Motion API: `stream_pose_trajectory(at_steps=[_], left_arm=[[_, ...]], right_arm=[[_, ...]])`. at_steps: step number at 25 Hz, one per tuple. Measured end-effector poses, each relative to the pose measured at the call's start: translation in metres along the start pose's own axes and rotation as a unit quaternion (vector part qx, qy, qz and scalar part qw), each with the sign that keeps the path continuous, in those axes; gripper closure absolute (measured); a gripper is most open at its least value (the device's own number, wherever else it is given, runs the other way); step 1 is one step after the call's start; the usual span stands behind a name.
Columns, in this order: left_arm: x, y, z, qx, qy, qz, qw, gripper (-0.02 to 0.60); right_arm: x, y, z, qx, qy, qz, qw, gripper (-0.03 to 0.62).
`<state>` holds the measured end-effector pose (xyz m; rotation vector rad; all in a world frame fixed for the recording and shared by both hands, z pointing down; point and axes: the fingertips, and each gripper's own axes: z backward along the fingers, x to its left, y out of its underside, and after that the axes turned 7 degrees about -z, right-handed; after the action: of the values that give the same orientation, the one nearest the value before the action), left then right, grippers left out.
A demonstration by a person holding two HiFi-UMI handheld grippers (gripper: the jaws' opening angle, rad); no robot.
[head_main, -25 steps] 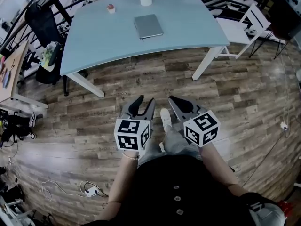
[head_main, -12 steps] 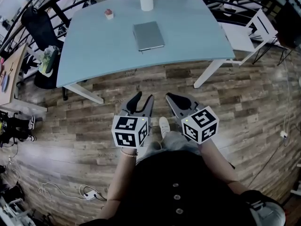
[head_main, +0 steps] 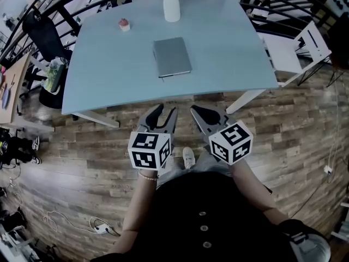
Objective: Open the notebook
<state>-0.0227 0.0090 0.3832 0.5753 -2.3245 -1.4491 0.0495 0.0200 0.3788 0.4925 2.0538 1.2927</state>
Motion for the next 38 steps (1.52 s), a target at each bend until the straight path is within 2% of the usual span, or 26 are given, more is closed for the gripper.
stream_pose_trajectory(at_steps=[4,9,25,38], left_arm=[[0.012,-0.007,-0.025,0.008,-0.005,0.002,1.0,0.42],[0.021,-0.011,-0.043,0.019,-0.011,0.007,0.9997,0.419],[0.033,-0.019,-0.089,0.037,0.012,0.005,0.9992,0.419],[0.095,-0.05,-0.15,0.041,0.024,0.003,0.9989,0.419]], right_arm=[[-0.024,-0.01,-0.02,0.002,-0.007,-0.005,1.0,0.591],[-0.035,-0.011,-0.033,0.012,-0.019,-0.006,1.0,0.59],[-0.076,-0.014,-0.054,0.018,-0.012,-0.034,0.999,0.591],[-0.118,-0.047,-0.127,0.024,0.004,-0.039,0.999,0.591]])
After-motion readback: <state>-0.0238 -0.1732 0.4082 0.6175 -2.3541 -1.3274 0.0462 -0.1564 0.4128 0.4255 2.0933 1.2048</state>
